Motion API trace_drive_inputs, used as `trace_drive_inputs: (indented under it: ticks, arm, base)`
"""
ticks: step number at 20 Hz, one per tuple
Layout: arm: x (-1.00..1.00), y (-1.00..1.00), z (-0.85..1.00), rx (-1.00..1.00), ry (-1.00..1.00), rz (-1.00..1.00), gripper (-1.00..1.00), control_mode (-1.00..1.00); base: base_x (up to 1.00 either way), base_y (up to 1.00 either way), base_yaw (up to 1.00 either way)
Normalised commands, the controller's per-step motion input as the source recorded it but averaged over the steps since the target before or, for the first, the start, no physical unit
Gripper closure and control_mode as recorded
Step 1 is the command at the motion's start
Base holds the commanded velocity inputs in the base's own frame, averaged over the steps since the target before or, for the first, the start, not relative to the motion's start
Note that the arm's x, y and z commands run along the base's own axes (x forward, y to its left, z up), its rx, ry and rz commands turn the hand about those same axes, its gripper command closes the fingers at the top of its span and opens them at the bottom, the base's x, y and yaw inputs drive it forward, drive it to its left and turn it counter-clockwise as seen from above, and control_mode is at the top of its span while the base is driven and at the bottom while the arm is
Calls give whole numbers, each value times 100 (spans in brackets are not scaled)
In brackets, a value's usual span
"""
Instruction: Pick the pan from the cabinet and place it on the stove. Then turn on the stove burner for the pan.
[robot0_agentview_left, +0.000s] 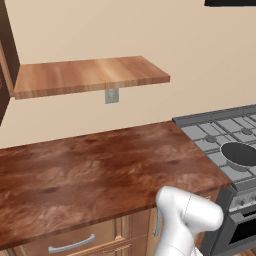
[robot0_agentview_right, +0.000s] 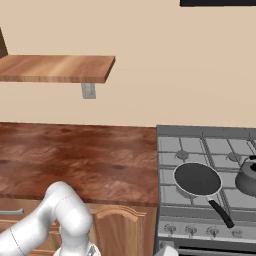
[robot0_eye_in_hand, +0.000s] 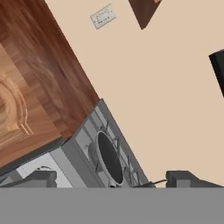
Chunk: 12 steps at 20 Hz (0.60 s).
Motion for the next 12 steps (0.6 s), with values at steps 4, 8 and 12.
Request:
trace_drive_inputs:
  ticks: [4,8,12]
  arm:
    - [2,0,0,0,0,0,-100,-100]
    - [10,-9,0,1,0,0,-100,-100]
    - [17,-11,0,0,0,0,-100,-100]
  base:
    - [0,0,0]
    - [0,0,0]
    - [0,0,0]
